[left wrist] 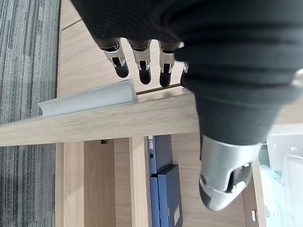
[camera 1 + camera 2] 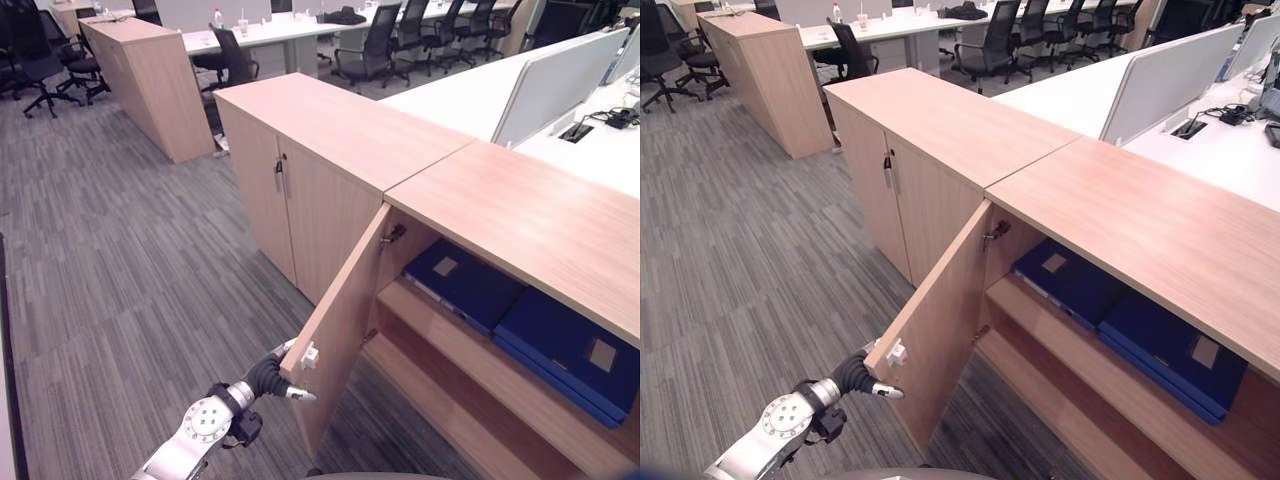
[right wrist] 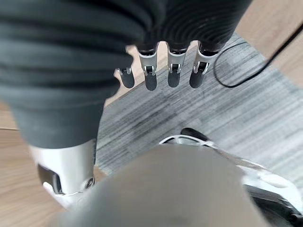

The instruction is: Put the empty folder in the office cabinet

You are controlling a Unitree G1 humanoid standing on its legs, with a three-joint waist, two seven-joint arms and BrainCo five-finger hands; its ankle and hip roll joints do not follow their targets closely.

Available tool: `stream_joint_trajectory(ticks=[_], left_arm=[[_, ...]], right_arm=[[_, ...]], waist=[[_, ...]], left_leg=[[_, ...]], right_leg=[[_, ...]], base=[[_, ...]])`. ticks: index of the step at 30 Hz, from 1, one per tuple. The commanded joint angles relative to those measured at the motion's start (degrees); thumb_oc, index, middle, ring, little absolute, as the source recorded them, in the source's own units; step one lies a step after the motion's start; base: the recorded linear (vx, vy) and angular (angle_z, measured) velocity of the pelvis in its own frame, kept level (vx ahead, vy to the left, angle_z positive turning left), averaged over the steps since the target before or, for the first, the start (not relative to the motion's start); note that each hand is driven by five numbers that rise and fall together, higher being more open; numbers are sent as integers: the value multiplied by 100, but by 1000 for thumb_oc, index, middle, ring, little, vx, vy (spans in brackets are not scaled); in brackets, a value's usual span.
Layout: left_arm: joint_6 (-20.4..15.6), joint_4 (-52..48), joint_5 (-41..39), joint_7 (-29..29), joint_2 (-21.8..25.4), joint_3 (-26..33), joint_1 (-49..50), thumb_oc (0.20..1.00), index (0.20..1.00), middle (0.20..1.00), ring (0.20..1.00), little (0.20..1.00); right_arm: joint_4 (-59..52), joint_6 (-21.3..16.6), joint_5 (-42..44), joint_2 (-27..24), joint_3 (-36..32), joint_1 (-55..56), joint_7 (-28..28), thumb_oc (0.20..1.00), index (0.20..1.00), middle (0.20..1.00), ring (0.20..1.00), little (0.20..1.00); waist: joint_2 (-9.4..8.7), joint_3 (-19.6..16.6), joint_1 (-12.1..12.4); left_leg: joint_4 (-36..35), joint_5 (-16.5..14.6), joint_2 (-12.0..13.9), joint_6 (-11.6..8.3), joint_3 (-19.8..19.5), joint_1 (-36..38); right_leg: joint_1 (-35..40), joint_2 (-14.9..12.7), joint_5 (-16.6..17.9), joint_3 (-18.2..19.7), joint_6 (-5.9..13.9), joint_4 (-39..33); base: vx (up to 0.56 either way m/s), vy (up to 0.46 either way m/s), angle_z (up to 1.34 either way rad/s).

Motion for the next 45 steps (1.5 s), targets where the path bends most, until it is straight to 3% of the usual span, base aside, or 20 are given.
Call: stream_joint_trajectory(ticks=[1, 5, 7, 11, 12, 18, 33, 35, 36, 38, 40, 43, 44, 45], left_arm=[[-145, -321, -235, 44, -436, 343, -783, 1000, 1000, 1000, 1000, 1000], [-137, -306, -239, -36, -503, 53, -1128, 1000, 1000, 1000, 1000, 1000], [-126, -302, -300, -175, -633, -503, -1759, 1000, 1000, 1000, 1000, 1000], [-120, -379, -561, -304, -764, -1012, -2304, 1000, 1000, 1000, 1000, 1000], [-64, -499, -976, -448, -897, -1358, -2642, 1000, 1000, 1000, 1000, 1000], [85, -586, -1865, -628, -1293, -2071, -3444, 1000, 1000, 1000, 1000, 1000], [39, -296, -2138, -389, -1799, -2450, -4317, 1000, 1000, 1000, 1000, 1000], [24, -225, -2111, -359, -1823, -2431, -4321, 1000, 1000, 1000, 1000, 1000], [3, -141, -2051, -310, -1800, -2357, -4321, 1000, 1000, 1000, 1000, 1000], [-38, -181, -1998, -258, -1643, -2230, -4211, 1000, 1000, 1000, 1000, 1000], [-83, -242, -1940, -224, -1449, -2084, -3993, 1000, 1000, 1000, 1000, 1000], [-170, -538, -1877, -269, -980, -1797, -3574, 1000, 1000, 1000, 1000, 1000], [-169, -539, -1877, -268, -979, -1797, -3573, 1000, 1000, 1000, 1000, 1000], [-233, -634, -1869, -327, -807, -1701, -3433, 1000, 1000, 1000, 1000, 1000]], right_arm=[[322, 3, 112, 176, 25, -192, 30, 1000, 1000, 1000, 1000, 1000], [321, -8, 133, 179, 48, -177, 22, 1000, 1000, 1000, 1000, 1000], [290, -12, 167, 172, 137, -191, 13, 1000, 1000, 1000, 1000, 1000], [253, -29, 187, 143, 220, -239, 8, 1000, 1000, 1000, 1000, 1000], [286, -30, 165, 125, 315, -275, -1, 1000, 1000, 1000, 1000, 1000], [362, -29, 37, 100, 581, -328, 59, 1000, 1000, 1000, 1000, 1000], [248, -117, 151, 62, 942, -519, 21, 1000, 1000, 1000, 1000, 1000], [236, -125, 178, 53, 937, -526, 16, 1000, 1000, 1000, 1000, 1000], [217, -135, 230, 12, 917, -533, 14, 1000, 1000, 1000, 1000, 1000], [214, -149, 251, -51, 886, -512, -1, 1000, 1000, 1000, 1000, 1000], [202, -171, 257, -115, 848, -512, -40, 1000, 1000, 1000, 1000, 1000], [156, -175, 297, -203, 736, -547, -49, 1000, 1000, 1000, 1000, 1000], [156, -175, 297, -203, 737, -546, -49, 1000, 1000, 1000, 1000, 1000], [38, -157, 224, -267, 765, -510, 20, 1000, 1000, 1000, 1000, 1000]], waist=[[-89, 76, -276], [-85, 87, -349], [-78, 107, -463], [-67, 134, -554], [-42, 156, -637], [-12, 217, -845], [-107, 381, -1026], [-123, 405, -1032], [-180, 505, -1025], [-211, 630, -957], [-202, 709, -864], [-157, 736, -691], [-159, 730, -696], [-134, 734, -650]], left_leg=[[17, -471, 373, 31, -141, 155], [17, -469, 403, 20, -106, 146], [17, -468, 434, 8, -51, 125], [17, -445, 464, 1, 12, 86], [17, -467, 506, -10, 75, 117], [17, -468, 614, -64, 228, 181], [49, -346, 948, -263, 327, 302], [155, -369, 969, -276, 343, 282], [743, -518, 1014, -299, 347, 51], [1368, -742, 1010, -319, 195, -191], [1796, -750, 896, -344, -165, -423], [1745, -829, 485, -322, -980, -618], [1739, -823, 482, -322, -983, -623], [1668, -865, 355, -300, -1307, -629]], right_leg=[[-163, 131, 315, -84, 18, -133], [-197, 154, 310, -46, 10, -143], [-251, 186, 320, 39, -1, -154], [-321, 216, 357, 128, -10, -178], [-332, 249, 350, 209, -6, -198], [-353, 351, 338, 395, -38, -239], [-296, 678, 164, 559, -233, -261], [-292, 693, 154, 579, -254, -259], [-274, 689, 130, 616, -324, -229], [-228, 698, 93, 716, -403, -210], [-221, 705, 116, 805, -444, -231], [-263, 683, 190, 978, -397, -215], [-269, 680, 190, 974, -397, -214], [-279, 694, 215, 1121, -371, -177]], base=[[0, 0, 0], [-2, -8, 0], [-24, -52, 1], [-15, -43, 2], [-11, -49, -19], [4, -58, -23], [17, -88, -20], [-16, -82, -4], [-56, -91, -5], [-59, -73, -12], [-43, 2, -23], [-15, 59, -27], [19, 68, -27], [36, 135, -42]])
